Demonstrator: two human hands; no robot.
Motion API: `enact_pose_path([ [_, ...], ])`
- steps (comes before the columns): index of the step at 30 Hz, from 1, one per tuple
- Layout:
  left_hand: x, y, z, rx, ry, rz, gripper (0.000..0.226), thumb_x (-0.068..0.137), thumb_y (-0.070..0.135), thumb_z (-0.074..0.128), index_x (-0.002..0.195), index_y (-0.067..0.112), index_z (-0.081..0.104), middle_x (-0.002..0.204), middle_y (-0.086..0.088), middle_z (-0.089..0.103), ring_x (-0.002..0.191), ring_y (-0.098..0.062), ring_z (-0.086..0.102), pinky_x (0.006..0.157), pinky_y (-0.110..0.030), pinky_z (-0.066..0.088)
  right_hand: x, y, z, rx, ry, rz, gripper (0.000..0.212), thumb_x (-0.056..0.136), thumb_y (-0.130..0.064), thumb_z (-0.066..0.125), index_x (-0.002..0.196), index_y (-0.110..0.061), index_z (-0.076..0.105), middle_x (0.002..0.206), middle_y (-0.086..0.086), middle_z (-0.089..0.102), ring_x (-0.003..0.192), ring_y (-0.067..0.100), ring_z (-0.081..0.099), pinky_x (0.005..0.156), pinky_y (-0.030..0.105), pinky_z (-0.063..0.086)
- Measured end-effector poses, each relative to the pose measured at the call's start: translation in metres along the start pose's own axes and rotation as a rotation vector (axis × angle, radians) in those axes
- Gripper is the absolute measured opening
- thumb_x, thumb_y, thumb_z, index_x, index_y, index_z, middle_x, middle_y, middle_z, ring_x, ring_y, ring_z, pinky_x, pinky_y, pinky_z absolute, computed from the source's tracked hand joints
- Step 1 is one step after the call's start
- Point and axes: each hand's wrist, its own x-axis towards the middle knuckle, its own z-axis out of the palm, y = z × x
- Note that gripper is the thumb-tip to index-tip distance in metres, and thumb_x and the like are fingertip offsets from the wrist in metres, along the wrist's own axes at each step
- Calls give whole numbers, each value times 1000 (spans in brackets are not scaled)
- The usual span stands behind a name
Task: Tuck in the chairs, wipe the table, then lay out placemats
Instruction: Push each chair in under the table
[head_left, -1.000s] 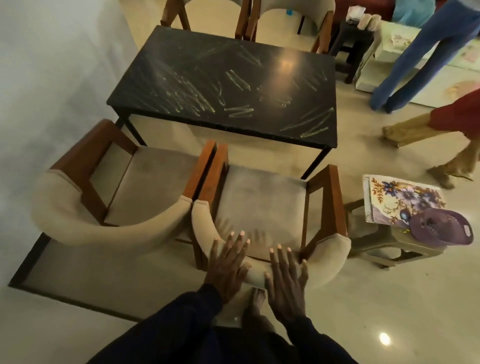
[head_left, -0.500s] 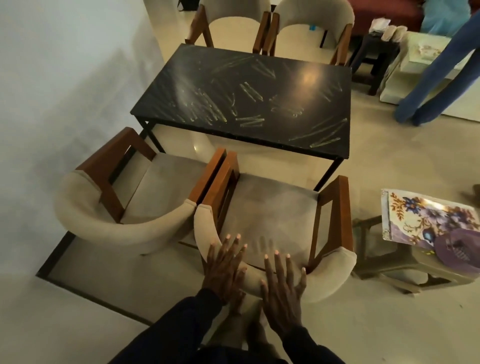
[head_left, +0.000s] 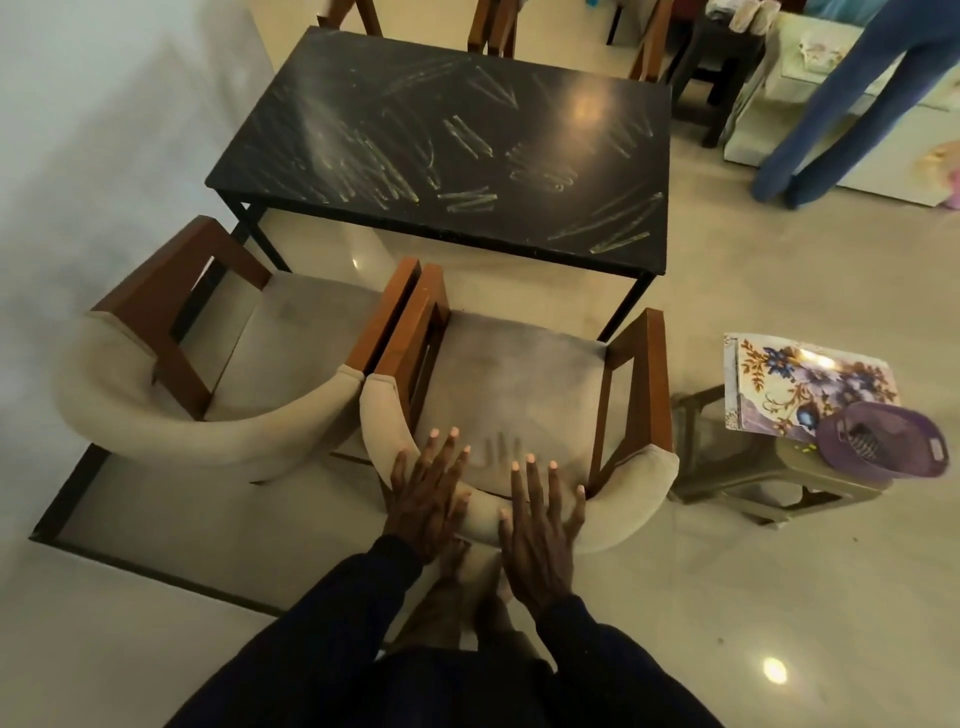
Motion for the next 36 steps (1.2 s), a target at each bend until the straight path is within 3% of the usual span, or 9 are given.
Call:
enact_pose_path([
  [3,-5,5,2,7,13,-29,65,104,46,36,164,21,38,176,-6,22,163,-31,20,124,-69,21,-9,1,-3,12,9,-3,73,109,-52,33,168,-10,26,178,14,16,166,32,9,130,66,6],
  [8,-13,18,0,65,41,-40,66,102,42,37,164,19,35,174,-9,26,160,-33,28,121,-69,32,-23,7,-2,70,45,-36,66,114,-51,20,162,-12,43,174,11,28,162,33,26,130,60,13],
  [13,-23,25,3,104,54,-12,65,103,43,41,164,20,37,174,-9,28,159,-33,31,123,-66,29,-22,8,3,16,23,-40,62,112,-50,27,164,-21,41,175,7,28,165,30,13,131,65,5],
  [17,-17,19,5,74,32,-9,65,102,46,44,163,24,37,173,-6,30,159,-29,31,121,-67,32,-18,7,5,2,25,-37,61,110,-50,29,163,-23,43,175,6,30,164,30,15,131,63,-2],
  [26,-9,8,10,89,-21,14,65,101,50,48,161,28,40,173,-2,28,159,-27,30,126,-62,21,-9,10,9,9,3,-55,60,106,-48,42,161,-26,44,173,3,33,162,28,22,130,60,6],
  [30,-10,5,11,87,-29,22,65,102,50,46,162,27,40,173,-3,28,160,-25,25,125,-59,15,-10,7,6,23,-9,-53,59,108,-51,35,159,-25,45,170,6,39,159,30,27,128,59,11],
  [36,-8,4,11,100,-12,43,65,100,49,49,160,26,42,171,-4,31,157,-26,29,123,-59,20,-6,2,1,31,-53,-16,59,106,-54,36,158,-26,48,168,5,42,157,29,28,130,55,-3],
])
